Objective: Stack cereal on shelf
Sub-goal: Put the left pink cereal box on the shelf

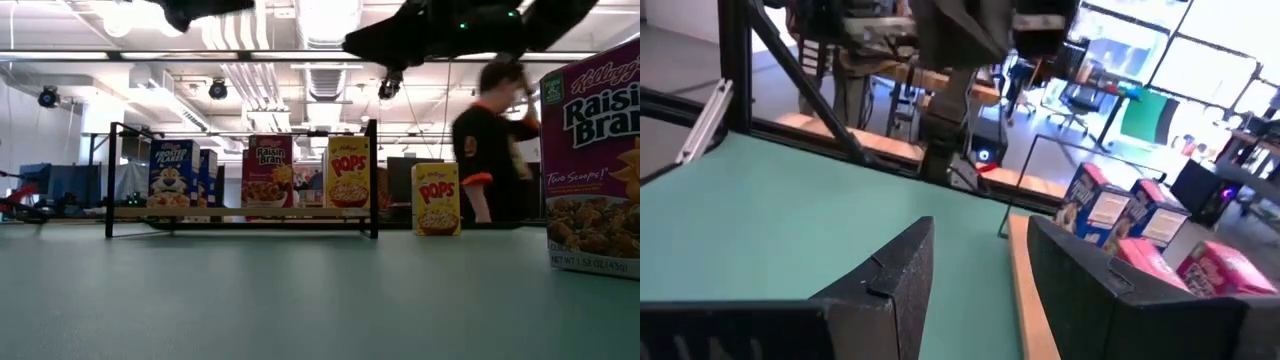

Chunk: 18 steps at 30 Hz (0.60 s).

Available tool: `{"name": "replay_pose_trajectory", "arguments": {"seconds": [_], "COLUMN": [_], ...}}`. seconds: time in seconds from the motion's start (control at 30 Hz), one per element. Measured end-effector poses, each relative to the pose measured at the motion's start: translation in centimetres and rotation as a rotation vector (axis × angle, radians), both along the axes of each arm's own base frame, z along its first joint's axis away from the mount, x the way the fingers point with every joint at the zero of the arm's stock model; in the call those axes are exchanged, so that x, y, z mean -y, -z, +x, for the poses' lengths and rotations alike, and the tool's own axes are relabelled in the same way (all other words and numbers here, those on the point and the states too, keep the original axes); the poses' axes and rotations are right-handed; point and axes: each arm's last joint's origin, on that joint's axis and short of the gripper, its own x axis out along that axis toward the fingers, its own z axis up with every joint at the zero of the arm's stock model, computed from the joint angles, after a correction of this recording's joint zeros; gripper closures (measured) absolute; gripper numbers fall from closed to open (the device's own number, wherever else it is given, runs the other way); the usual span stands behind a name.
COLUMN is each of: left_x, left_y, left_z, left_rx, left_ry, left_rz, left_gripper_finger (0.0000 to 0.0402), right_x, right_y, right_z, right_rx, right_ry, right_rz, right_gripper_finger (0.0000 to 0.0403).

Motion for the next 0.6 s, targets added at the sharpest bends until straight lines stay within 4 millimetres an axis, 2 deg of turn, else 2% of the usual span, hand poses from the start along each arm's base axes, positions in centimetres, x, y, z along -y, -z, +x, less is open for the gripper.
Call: {"name": "replay_pose_trajectory", "arguments": {"seconds": [0.2,0.4,0.5,0.6], "left_x": [-4.4,-8.6,-9.9,-10.9], "left_y": [-0.3,-1.0,-0.9,-0.6], "left_z": [1.7,2.9,3.4,3.9], "left_rx": [-0.174,-0.323,-0.392,-0.466], "left_ry": [-0.087,-0.044,-0.077,-0.102], "left_rz": [0.025,-0.089,-0.119,-0.118], "left_gripper_finger": [0.0401,0.0398,0.0382,0.0349], "right_x": [-0.1,-0.3,-0.3,-0.4], "right_y": [-0.3,-1.2,-1.9,-2.6], "right_z": [-1.7,-3.2,-4.0,-4.9], "right_rx": [0.039,0.091,0.124,0.155], "right_ry": [0.000,0.001,0.002,0.004], "right_rz": [-0.031,-0.091,-0.116,-0.125], "right_gripper_finger": [0.0250,0.0250,0.0250,0.0250]}}
